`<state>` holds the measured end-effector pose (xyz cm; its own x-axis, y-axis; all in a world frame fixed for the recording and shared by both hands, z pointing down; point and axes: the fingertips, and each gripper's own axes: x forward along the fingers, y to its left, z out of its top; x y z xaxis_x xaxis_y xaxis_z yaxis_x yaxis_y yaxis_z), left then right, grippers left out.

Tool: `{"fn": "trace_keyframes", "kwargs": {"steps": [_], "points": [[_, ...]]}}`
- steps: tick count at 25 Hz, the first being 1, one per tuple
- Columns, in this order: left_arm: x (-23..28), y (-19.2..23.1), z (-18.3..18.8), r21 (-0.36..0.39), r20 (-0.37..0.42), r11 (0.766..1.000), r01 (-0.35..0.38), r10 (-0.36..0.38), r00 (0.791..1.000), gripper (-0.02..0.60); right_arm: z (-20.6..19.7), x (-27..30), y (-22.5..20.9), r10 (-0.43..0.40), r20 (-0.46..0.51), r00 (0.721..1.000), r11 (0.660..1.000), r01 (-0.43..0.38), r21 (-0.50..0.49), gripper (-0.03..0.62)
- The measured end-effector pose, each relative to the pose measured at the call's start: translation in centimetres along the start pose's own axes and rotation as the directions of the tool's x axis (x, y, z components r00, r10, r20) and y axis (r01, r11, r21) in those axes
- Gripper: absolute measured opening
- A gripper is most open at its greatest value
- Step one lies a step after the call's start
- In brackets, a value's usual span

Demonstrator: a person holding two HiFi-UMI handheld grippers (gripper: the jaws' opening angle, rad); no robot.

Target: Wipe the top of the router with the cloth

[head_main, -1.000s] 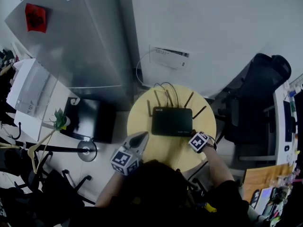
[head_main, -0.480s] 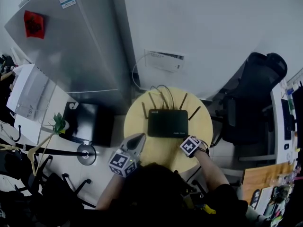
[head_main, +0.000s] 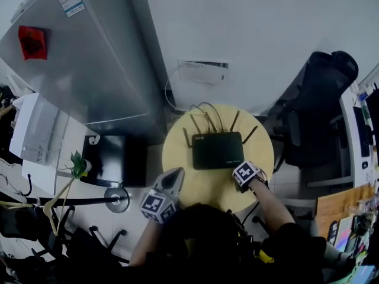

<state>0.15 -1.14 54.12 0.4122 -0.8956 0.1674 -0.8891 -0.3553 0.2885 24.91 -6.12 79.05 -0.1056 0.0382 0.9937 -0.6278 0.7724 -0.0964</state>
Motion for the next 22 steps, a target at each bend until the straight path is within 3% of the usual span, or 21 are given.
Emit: {"fn": "trace_keyframes", "kwargs": {"steps": [3,9,16,22], "points": [[-0.2,1.3,0.6,0.004,-0.006,0.999,0.049,-0.049,0.999,0.002,0.3,-0.1,-0.2,-0.039,-0.006,0.999,0.998,0.039,0.051,0.064],[-0.6,5.3,1.1,-0.012,-0.022,0.997,0.079,-0.079,0.997,0.002,1.2,0.2,2.2,-0.014,-0.002,1.0,0.987,0.014,0.159,0.063],[-1.3,8.0,1.9,-0.012,-0.021,0.993,0.116,-0.116,0.993,0.002,2.7,0.7,4.6,-0.036,0.007,0.999,0.981,0.034,0.191,0.064],[-2.9,10.8,1.7,-0.007,-0.039,0.989,0.145,-0.145,0.989,0.002,3.8,1.0,5.6,-0.035,0.013,0.999,0.961,0.03,0.274,0.064]]}}
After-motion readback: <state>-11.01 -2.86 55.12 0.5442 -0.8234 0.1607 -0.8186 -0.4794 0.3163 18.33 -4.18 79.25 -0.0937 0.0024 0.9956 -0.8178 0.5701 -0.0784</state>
